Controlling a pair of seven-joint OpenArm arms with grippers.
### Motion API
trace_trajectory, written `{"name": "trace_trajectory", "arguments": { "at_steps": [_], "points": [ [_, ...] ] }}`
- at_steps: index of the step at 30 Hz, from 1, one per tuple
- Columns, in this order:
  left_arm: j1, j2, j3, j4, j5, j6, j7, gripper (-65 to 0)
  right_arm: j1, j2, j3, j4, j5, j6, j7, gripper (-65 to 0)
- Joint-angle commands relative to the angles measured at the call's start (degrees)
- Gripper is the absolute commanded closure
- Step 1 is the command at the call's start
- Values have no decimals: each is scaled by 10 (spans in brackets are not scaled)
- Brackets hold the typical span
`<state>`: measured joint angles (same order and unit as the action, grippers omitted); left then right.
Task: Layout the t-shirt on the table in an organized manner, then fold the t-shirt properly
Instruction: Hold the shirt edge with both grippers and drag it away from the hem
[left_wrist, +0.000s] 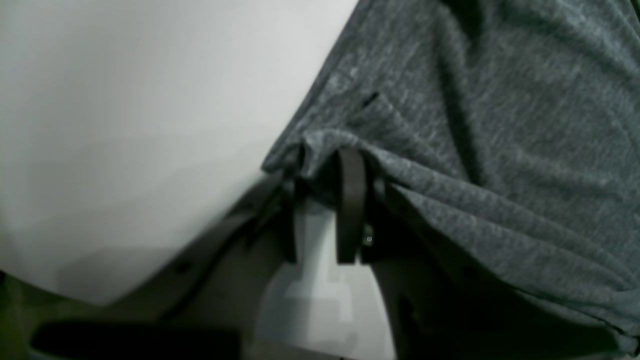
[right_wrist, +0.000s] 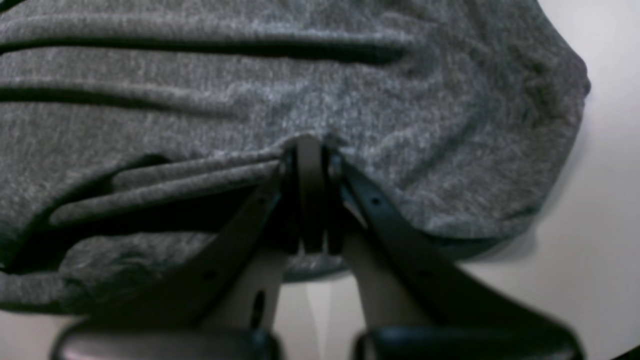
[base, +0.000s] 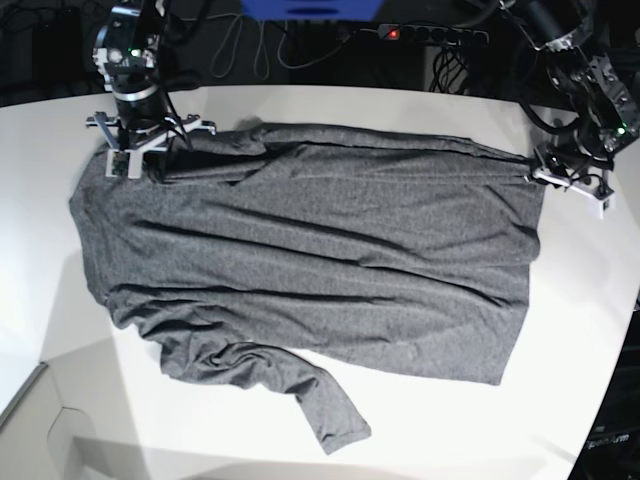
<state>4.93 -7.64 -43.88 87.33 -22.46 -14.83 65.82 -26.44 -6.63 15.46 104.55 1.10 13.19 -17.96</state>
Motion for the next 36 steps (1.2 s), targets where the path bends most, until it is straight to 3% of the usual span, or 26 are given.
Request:
{"name": "trace_trajectory", "arguments": {
  "at_steps": [1,18,21,26,30,36],
  "points": [
    [-3,-9,-3,12,-3,-1,0,-108,-3,2,1,10,2,-4,16,0],
    [18,-37,-5,12,-8,-1,-5,-118,-39,3,-11,8,2,6,10,0],
    [18,-36,-5,16,-8,-1,-4,-211,-44,17,-22,9,2,30,-11,-23],
    [29,-32,-5,54,-8,-2,-4,-422,-51,28,-34,12,2,35,-25,-198],
    [33,-31,-5,80,-8,-2,-1,-479,-69,26,-31,35,4,35,-13,-276],
    [50,-33,-5,93,-6,-2,-5,-490,-91,12,-34,75,4,34,-11,-285]
  ]
}}
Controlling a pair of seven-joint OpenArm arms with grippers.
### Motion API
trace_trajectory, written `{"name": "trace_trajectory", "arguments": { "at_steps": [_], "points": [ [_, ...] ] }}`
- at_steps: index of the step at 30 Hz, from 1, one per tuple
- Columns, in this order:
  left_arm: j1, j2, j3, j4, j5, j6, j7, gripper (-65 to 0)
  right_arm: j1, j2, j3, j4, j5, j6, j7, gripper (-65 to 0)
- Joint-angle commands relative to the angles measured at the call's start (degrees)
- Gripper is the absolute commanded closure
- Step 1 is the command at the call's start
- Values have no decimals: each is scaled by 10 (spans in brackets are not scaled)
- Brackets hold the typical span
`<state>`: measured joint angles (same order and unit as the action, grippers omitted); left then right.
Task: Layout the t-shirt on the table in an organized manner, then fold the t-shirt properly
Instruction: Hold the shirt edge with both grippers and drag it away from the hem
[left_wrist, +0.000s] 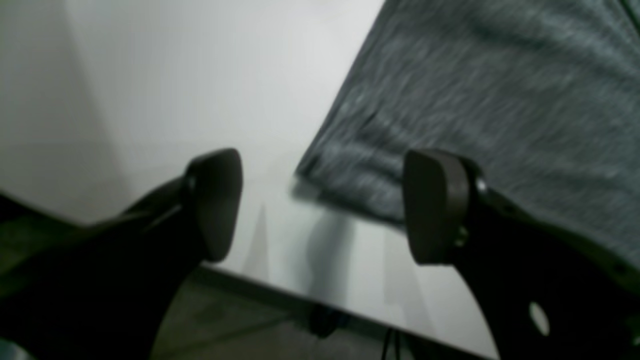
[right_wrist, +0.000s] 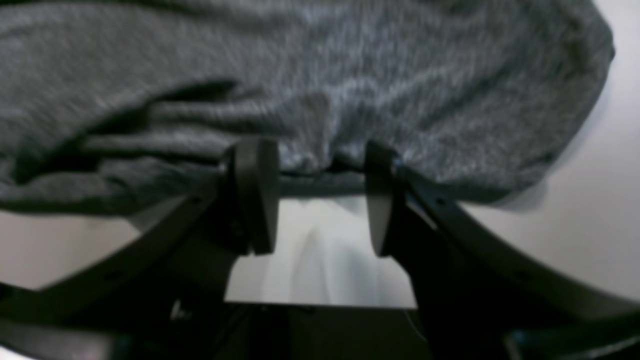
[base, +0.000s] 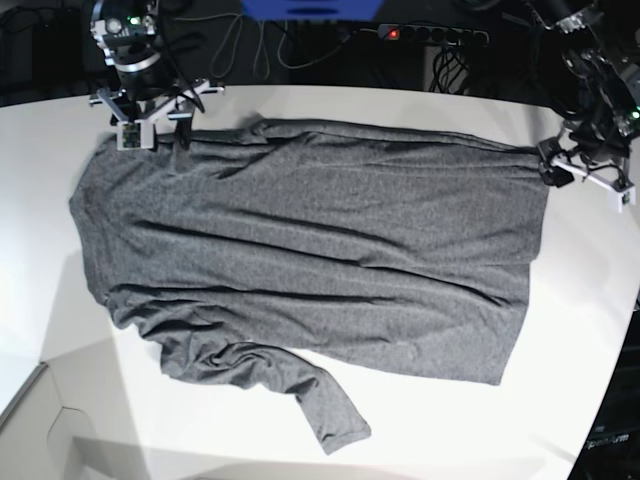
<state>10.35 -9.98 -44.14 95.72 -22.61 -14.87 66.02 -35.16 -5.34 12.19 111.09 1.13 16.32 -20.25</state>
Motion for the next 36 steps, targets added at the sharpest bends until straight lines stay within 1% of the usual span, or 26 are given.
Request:
{"name": "trace_trajectory", "arguments": {
  "at_steps": [1,2,6,9,14,16,20,23,26,31,36],
  "points": [
    [-5,-8,-2,9,-2,-1,-8,-490,-9,-2,-2,12,3,3,12,-285],
    [-5,-8,-2,8,-2,-1,-12,-490,-15,-4,-4,13,3,3,12,-285],
    [9,-7,1,-23,-6,-1,-69,-490,-25,-3,-28,10,2,3,12,-305],
    [9,-3,1,-50,-6,-1,-86,-490,-30,-5,-33,12,2,4,12,-306],
    [7,2,1,-86,-7,-2,-87,-491,-30,-5,-33,12,2,4,12,-306],
    [5,11,2,-91,-7,-2,-87,-491,-30,-5,-34,12,2,4,12,-306],
    [3,18,4,-94,-7,-2,-87,-486,-38,-3,-63,12,2,4,11,-308],
    [-3,18,40,-95,-6,-2,-87,-486,-41,-2,-92,10,1,4,11,-310],
    [-3,20,55,-95,-6,-2,-87,-485,-41,-2,-110,8,1,2,11,-311],
    [-6,21,56,-95,-6,-2,-87,-484,-28,-2,-113,-2,1,2,11,-312],
    [-6,21,56,-95,-6,-2,-87,-484,1,-4,-113,-51,1,1,10,-312]
  ]
}}
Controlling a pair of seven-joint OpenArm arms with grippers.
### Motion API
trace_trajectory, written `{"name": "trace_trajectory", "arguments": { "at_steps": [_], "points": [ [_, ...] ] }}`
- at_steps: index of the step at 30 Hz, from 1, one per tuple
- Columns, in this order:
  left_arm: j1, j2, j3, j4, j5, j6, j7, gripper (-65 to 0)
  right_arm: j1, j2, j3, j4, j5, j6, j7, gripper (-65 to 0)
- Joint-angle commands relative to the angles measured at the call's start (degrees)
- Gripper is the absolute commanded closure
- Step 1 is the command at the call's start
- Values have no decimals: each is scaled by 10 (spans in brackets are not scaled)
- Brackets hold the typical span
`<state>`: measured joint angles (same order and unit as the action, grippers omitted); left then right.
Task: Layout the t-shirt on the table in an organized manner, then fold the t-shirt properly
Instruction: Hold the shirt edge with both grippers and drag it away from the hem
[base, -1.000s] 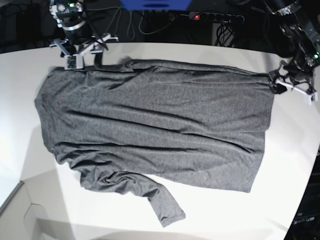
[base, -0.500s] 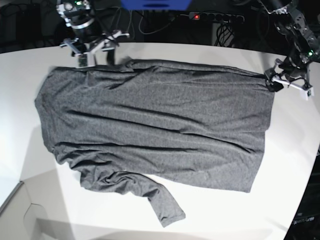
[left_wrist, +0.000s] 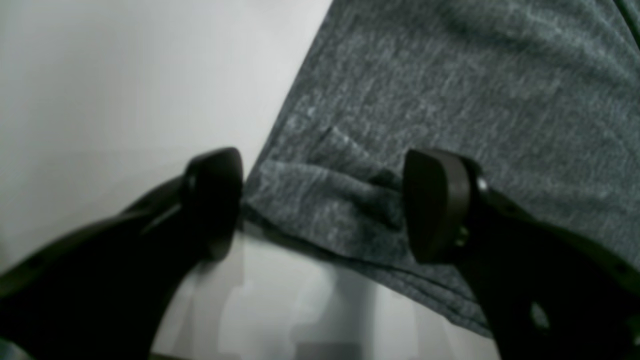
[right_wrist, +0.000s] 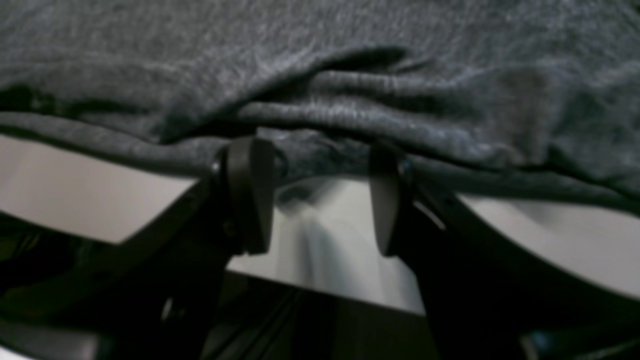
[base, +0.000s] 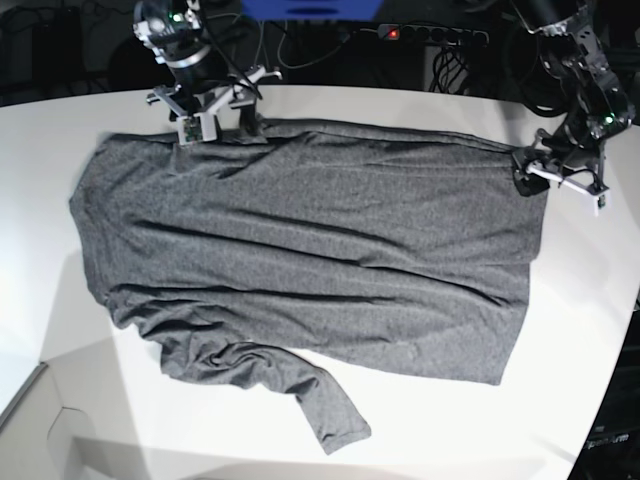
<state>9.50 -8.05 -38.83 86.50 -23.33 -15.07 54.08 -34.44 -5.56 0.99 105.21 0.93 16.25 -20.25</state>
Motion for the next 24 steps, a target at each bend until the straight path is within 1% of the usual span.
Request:
{"name": "trace_trajectory", "arguments": {
  "at_steps": [1,3,6,9,13,15,17,19,24],
  "points": [
    [2,2,3,-3,1,0,32,-484,-2,-3,-1,-2,3,1,10,-311],
    [2,2,3,-7,1,0,32,-466,5,-4,-1,-14,3,1,10,-311],
    [1,2,2,-31,0,0,32,-395,8,-5,-1,-17,3,1,10,-311],
    [0,2,2,-44,0,0,32,-347,6,-5,-1,-14,3,1,10,-311],
    [-6,2,2,-49,0,-1,31,-340,6,-5,-1,-14,3,1,10,-311],
    [-7,2,3,-49,0,-1,31,-322,8,-5,-1,-17,3,1,10,-311],
    [-7,2,3,-49,0,-1,31,-268,9,-6,-1,-19,3,1,10,-311],
    [-7,3,3,-49,0,-1,31,-197,10,-16,-1,-24,3,1,11,-311],
    [-7,3,5,-49,0,-1,32,-6,20,-25,-1,-31,3,1,10,-311]
  ]
}}
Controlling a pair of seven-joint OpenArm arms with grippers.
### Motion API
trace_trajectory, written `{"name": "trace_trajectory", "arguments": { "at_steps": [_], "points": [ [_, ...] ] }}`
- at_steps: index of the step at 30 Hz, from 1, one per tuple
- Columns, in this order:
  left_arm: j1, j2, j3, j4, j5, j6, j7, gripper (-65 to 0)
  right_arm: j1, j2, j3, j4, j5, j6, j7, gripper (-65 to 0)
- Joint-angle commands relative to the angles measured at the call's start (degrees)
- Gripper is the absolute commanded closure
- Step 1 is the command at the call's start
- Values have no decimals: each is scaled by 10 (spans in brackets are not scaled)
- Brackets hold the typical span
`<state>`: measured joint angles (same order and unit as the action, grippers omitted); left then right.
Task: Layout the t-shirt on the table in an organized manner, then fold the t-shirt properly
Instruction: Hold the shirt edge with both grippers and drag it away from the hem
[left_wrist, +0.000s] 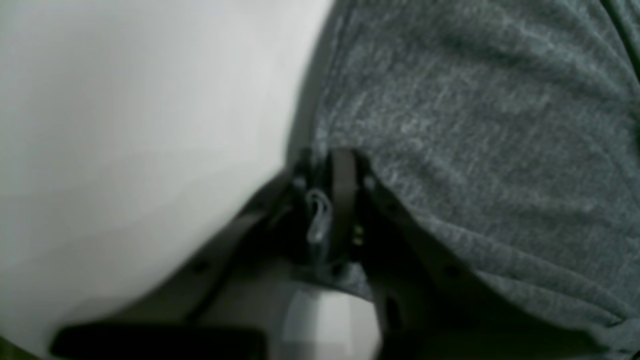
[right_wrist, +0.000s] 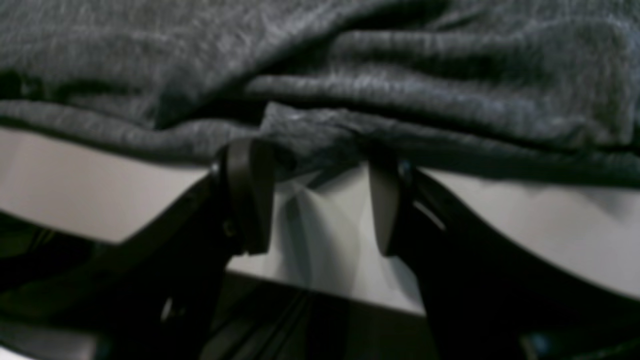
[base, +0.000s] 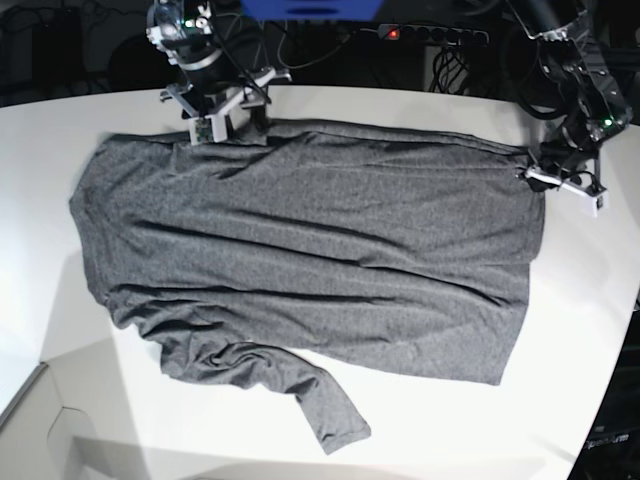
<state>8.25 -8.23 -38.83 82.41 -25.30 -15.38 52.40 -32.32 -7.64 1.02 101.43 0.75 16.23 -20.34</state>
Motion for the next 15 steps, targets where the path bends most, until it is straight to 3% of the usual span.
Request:
{"name": "trace_trajectory", "arguments": {
  "at_steps": [1,13,15],
  "points": [
    [6,4,12,-8,20,2,49,0,-1,-5,-1,2,5,1,11,-311],
    [11,3,27,-7,20,2,50,0,0,-1,-31,-8,5,1,11,-302],
    [11,1,25,-7,20,2,50,0,-3,-1,-30,-8,5,1,11,-265]
  ]
}}
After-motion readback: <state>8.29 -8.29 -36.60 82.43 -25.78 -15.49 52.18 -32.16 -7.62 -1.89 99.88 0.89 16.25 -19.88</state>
